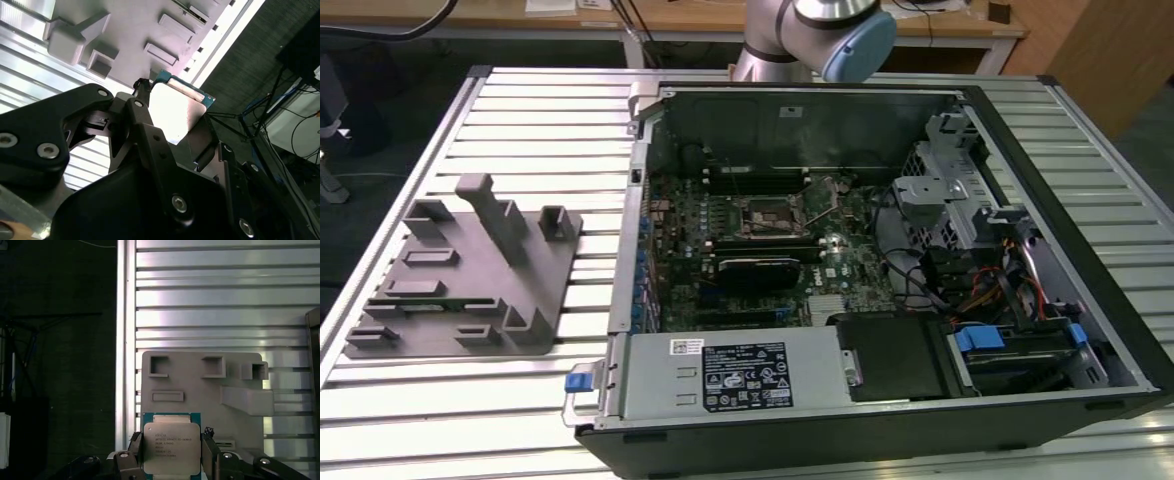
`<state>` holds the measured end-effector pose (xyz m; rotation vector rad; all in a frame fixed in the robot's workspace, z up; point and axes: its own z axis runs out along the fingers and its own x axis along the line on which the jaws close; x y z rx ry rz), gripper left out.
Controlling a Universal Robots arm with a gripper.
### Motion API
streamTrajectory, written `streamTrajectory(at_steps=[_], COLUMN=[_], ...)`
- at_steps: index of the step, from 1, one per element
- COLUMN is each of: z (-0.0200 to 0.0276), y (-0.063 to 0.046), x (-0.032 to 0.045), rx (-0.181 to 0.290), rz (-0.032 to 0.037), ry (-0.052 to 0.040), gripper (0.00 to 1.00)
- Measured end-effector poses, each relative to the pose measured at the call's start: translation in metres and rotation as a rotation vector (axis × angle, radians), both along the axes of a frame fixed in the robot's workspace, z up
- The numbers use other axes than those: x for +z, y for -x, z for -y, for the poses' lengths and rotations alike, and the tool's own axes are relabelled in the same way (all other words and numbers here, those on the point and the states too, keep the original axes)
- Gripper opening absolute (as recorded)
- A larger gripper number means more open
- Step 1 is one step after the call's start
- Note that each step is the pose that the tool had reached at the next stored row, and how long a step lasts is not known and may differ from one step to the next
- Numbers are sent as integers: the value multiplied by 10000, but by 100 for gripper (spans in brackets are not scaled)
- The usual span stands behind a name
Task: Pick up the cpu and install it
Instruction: 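Pick up the cpu and move it towards the insertion slot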
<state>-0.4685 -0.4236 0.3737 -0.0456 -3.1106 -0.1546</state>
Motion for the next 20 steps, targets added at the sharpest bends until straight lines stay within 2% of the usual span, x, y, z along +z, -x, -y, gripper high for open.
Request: streamTrajectory(at_steps=[20], z=[0], y=[-407], x=[0], rx=[0], rz=[0], ry=[0], gripper=[55])
